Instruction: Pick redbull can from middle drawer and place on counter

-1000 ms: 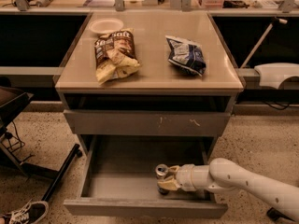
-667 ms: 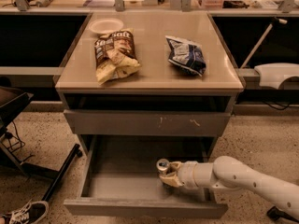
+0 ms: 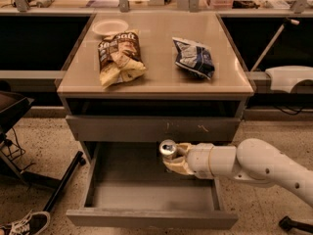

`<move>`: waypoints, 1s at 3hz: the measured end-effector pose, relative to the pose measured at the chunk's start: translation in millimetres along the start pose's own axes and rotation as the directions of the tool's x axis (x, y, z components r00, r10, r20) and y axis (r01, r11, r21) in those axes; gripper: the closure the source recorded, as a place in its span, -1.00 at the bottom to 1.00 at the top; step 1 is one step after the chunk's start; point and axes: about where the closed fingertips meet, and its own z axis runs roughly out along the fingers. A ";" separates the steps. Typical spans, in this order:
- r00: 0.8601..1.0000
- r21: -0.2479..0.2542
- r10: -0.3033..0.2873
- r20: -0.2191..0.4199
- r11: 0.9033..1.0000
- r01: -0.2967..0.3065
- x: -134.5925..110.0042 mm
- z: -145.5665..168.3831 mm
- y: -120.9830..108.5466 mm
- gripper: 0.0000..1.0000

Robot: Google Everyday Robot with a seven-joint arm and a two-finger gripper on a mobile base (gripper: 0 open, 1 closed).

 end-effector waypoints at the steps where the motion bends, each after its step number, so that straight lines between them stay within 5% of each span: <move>1: 0.998 0.033 -0.067 0.021 0.997 0.066 -80.4 -26.0 10.9 1.00; 2: 0.991 0.059 -0.136 -0.011 0.989 0.136 -107.7 -36.0 15.5 1.00; 3: 0.991 0.059 -0.136 -0.011 0.989 0.136 -107.8 -36.1 15.5 1.00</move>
Offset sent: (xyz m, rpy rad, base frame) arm -0.0036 0.0171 0.0705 -0.0032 -0.0636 0.0045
